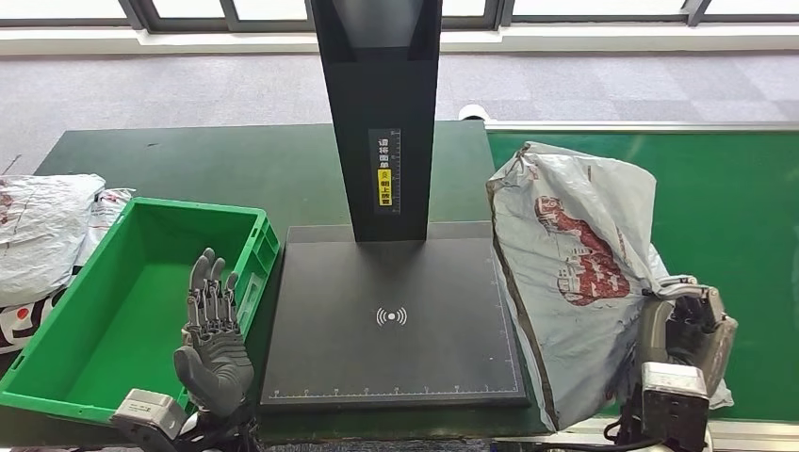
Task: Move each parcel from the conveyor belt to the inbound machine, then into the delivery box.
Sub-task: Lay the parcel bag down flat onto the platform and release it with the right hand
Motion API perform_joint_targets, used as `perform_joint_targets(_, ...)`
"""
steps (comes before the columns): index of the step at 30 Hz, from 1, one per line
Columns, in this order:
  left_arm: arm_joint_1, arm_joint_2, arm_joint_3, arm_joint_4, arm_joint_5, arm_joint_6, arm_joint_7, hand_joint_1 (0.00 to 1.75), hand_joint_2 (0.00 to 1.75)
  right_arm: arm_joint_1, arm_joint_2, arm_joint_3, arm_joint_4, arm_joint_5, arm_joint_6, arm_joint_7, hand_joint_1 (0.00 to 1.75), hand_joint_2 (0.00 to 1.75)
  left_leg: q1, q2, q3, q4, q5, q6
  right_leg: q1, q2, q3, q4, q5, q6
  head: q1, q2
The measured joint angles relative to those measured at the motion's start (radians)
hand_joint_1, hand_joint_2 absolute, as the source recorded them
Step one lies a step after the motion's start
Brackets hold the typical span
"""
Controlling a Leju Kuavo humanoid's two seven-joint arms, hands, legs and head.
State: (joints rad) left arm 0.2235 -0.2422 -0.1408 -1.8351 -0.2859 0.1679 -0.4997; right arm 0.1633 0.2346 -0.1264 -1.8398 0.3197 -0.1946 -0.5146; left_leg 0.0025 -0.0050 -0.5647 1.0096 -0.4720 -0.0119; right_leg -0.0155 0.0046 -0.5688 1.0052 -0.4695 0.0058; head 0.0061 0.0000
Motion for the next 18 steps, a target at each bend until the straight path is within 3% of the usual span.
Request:
perform_joint_targets(12, -0.002, 0.000, 0.000, 0.007, 0.000, -0.006, 0.000, 0.00, 0.00, -0.003, 0.000, 0.015, -0.009, -0.006, 0.014, -0.015, 1.75, 1.75, 0.000, 0.000, -0.001, 0.000, 0.000, 0.000, 0.000, 0.000, 0.000, 0.000, 0.000, 0.000, 0.000, 0.000)
perform_joint_targets(18, -0.034, 0.000, 0.000, 0.033, 0.004, -0.030, -0.008, 0.00, 0.00, -0.079, -0.006, 0.128, 0.059, -0.006, 0.094, 0.026, 1.75, 1.75, 0.000, 0.001, -0.005, 0.000, 0.000, -0.001, 0.001, 0.000, 0.000, 0.000, 0.000, 0.000, 0.000, 0.000)
